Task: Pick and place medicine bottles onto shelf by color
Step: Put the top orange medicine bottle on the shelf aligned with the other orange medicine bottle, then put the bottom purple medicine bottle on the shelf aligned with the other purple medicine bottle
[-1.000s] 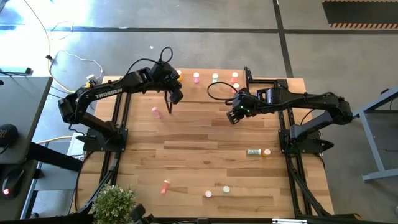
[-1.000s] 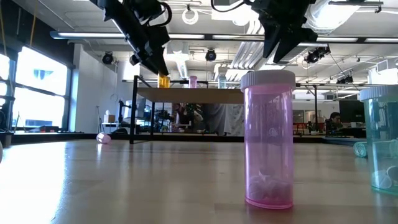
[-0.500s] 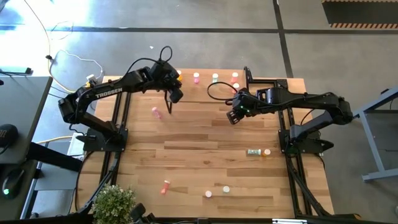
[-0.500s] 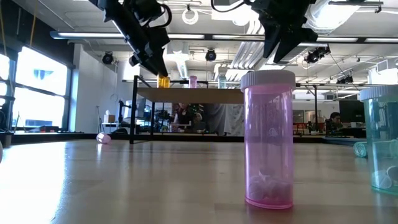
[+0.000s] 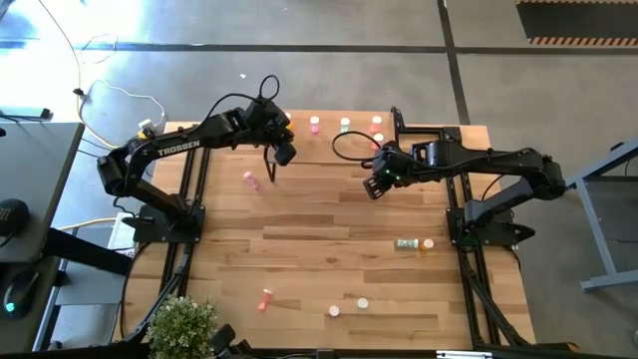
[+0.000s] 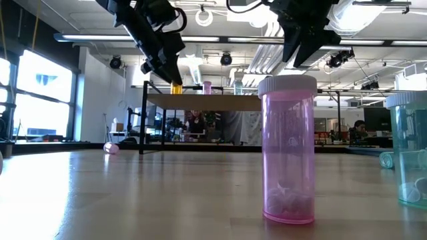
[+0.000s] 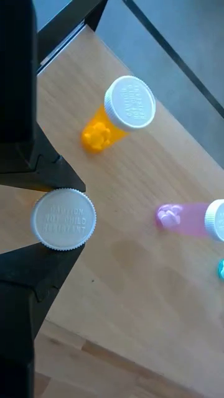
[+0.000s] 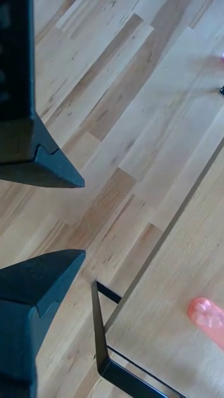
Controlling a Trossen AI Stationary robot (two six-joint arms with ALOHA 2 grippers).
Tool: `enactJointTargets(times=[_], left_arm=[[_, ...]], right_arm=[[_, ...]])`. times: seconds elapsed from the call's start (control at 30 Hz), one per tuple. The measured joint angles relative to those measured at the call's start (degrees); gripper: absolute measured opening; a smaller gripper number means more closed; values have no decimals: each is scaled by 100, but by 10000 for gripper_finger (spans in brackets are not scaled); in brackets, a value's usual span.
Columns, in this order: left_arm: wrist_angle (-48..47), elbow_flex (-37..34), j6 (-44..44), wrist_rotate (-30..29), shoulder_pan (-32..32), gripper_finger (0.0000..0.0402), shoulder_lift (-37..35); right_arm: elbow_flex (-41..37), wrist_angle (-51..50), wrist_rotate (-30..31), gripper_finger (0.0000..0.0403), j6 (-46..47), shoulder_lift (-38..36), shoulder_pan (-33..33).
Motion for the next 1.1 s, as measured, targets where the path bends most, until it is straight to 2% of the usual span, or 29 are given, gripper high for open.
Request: enactJointTargets(times=[0.5,0.63,0.93,1.1], left_arm=[[-22,0,-236,-96,0,118,4],[-87,-9,-235,-92,0,141,25],[-50,-9,-236,-92,0,217,18],[-43,-2,-236,-96,0,236,-69]], right_arm=[[0,-2,-13,161,19,0,1],[0,-2,-13,161,20,0,0],[0,-2,-13,161,22,0,1],[0,-2,-13,161,22,0,0]])
